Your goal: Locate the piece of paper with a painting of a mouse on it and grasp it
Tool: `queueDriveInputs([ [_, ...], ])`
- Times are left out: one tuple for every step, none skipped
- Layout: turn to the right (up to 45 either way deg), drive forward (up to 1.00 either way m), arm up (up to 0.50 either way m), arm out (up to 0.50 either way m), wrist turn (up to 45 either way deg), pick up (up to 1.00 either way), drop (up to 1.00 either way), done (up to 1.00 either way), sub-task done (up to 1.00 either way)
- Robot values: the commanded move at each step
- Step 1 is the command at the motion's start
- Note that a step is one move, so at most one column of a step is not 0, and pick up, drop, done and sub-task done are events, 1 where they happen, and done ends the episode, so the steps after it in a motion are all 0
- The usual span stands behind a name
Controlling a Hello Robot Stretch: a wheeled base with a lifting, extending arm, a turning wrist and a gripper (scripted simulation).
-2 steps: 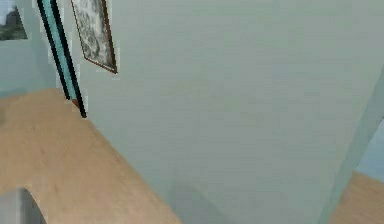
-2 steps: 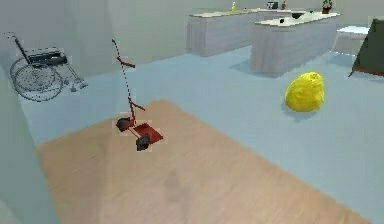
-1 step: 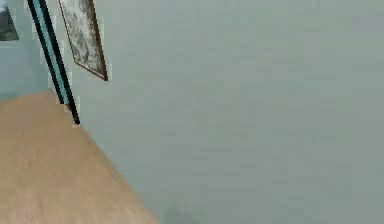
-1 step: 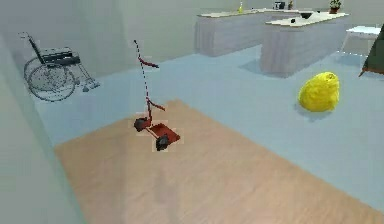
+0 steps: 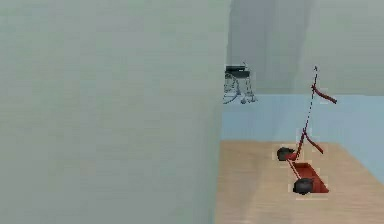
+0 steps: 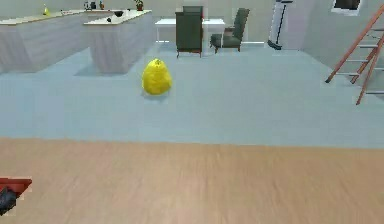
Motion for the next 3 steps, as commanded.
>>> queueDriveInputs([
  [45.0, 0.00, 0.00, 0.00, 0.0, 0.00, 0.00, 0.00, 0.00],
  [45.0, 0.00, 0.00, 0.00, 0.0, 0.00, 0.00, 0.00, 0.00],
  [21.0, 0.00, 0.00, 0.00, 0.0, 0.00, 0.00, 0.00, 0.00],
])
